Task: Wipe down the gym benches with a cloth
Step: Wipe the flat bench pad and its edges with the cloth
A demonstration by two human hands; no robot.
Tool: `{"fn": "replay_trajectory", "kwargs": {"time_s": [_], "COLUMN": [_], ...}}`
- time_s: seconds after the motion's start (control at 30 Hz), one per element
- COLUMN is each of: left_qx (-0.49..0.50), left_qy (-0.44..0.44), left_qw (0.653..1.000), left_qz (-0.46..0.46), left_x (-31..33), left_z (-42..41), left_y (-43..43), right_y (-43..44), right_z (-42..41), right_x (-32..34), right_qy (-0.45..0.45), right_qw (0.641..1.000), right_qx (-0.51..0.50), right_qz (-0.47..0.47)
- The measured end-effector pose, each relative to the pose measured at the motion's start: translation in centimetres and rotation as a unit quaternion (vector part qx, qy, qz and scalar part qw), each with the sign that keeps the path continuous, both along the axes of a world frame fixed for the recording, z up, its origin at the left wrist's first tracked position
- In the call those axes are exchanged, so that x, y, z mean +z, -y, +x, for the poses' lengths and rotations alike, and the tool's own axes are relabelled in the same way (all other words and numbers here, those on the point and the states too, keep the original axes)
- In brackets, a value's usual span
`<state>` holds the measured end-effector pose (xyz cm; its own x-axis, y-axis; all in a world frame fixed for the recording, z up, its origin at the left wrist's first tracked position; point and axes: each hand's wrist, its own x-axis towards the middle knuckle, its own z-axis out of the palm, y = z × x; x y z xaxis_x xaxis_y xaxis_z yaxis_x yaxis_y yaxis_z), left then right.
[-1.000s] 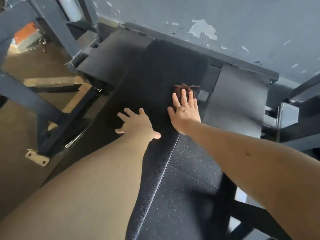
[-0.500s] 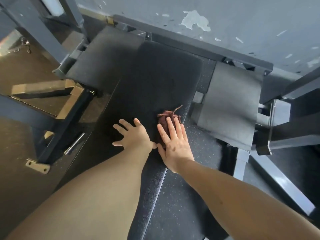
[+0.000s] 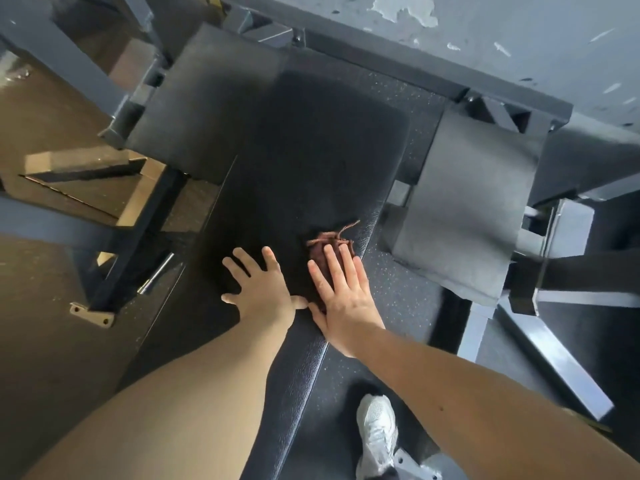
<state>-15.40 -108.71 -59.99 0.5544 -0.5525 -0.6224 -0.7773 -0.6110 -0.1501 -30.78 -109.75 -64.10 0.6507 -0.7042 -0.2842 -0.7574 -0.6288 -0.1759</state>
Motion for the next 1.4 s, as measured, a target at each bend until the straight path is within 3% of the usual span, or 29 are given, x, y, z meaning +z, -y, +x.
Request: {"fn": "replay_trajectory", "kwargs": {"time_s": [0.23, 0.53, 0.77, 0.9, 1.07, 1.13, 1.3, 1.37, 1.4], "left_qx": [0.0, 0.011, -0.001, 0.02, 0.025, 0.031, 0.061, 0.081, 0.098], "left_qy": [-0.017, -0.029, -0.048, -0.089, -0.075, -0.068, -0.018, -0.001, 0.003], "left_qw": [1.0, 0.999, 0.998, 0.99, 0.975, 0.973, 0.982, 0.988, 0.99], "left_qz": [0.009, -0.018, -0.043, -0.109, -0.207, -0.217, -0.18, -0.129, -0.102], "left_x": [0.8, 0.5, 0.3, 1.0, 2.0, 2.2, 2.2, 2.0, 2.0], "left_z": [0.3, 0.3, 0.7, 2.3, 4.6, 5.4, 8.1, 9.4, 10.1], "left_y": [0.1, 0.0, -0.7, -2.1, -5.0, -5.7, -6.9, -7.1, -7.3], "right_y": [4.6, 4.8, 3.0, -0.1, 0.3, 3.3, 4.9, 1.8, -0.1], "right_z": [-1.7, 0.0, 2.6, 3.0, 1.9, 1.8, 4.4, 6.5, 7.4], "right_x": [1.4, 1.6, 0.2, -0.5, -0.1, 0.3, 1.2, 1.3, 1.2], "right_qy": [-0.022, -0.047, 0.014, 0.053, 0.026, 0.002, 0.024, 0.034, 0.027], "right_qw": [0.992, 0.999, 0.997, 0.992, 0.967, 0.974, 0.994, 0.994, 0.997], "right_qx": [0.123, 0.012, -0.07, 0.089, 0.24, 0.2, -0.077, -0.088, -0.043], "right_qz": [0.0, -0.017, -0.04, -0.07, -0.076, -0.104, -0.075, -0.062, -0.063]}}
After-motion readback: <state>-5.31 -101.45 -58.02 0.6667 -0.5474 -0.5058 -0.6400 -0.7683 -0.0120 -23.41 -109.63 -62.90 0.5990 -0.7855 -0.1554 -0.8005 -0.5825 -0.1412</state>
